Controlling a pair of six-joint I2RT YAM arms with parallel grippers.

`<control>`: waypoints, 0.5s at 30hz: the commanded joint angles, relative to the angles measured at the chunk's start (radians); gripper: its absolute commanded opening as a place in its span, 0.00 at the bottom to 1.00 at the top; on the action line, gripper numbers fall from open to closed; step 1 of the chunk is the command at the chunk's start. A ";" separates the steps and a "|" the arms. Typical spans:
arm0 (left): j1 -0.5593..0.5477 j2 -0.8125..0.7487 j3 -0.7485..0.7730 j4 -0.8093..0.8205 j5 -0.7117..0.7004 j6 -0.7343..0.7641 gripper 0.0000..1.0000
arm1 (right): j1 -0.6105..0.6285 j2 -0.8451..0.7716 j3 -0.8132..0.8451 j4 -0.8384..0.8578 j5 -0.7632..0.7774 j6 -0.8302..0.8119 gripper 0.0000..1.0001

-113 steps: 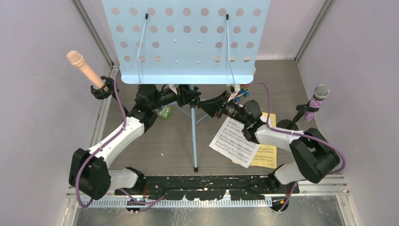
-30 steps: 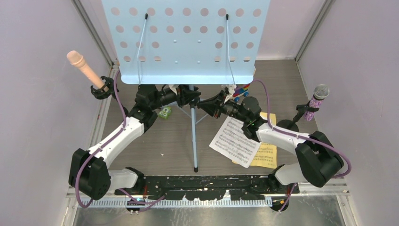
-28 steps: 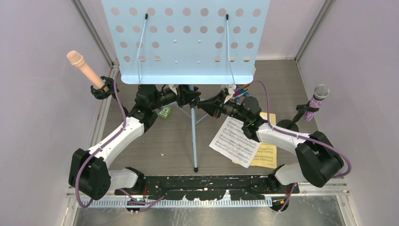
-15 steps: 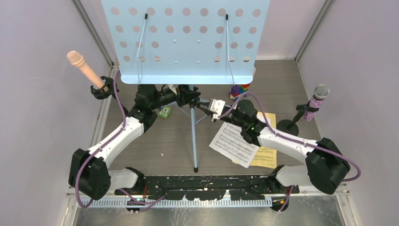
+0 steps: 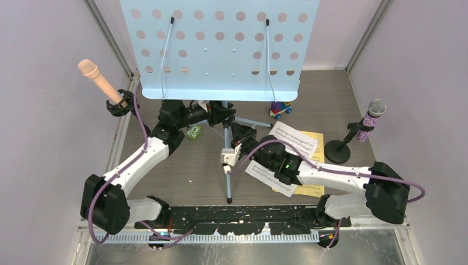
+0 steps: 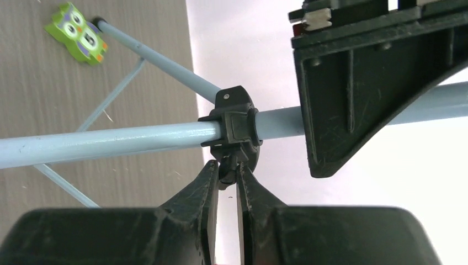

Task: Pack up the instrument practice props

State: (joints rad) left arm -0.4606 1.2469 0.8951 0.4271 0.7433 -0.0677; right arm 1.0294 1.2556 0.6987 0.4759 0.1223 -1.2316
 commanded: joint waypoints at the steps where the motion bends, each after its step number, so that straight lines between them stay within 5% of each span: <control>1: -0.016 -0.005 0.024 -0.013 0.071 0.009 0.00 | 0.075 0.071 -0.055 -0.037 0.143 -0.187 0.00; 3: -0.016 -0.005 0.023 -0.013 0.071 0.009 0.00 | 0.080 0.067 -0.051 -0.032 0.147 -0.180 0.04; 9: -0.016 -0.007 0.023 -0.011 0.072 0.009 0.00 | 0.081 0.003 -0.043 -0.064 0.101 -0.043 0.39; 15: -0.016 -0.007 0.022 -0.011 0.069 0.009 0.00 | 0.081 -0.075 -0.072 -0.046 0.058 0.071 0.52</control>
State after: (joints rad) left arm -0.4683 1.2469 0.8951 0.4274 0.7467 -0.0681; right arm 1.0939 1.2476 0.6605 0.4931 0.2367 -1.2552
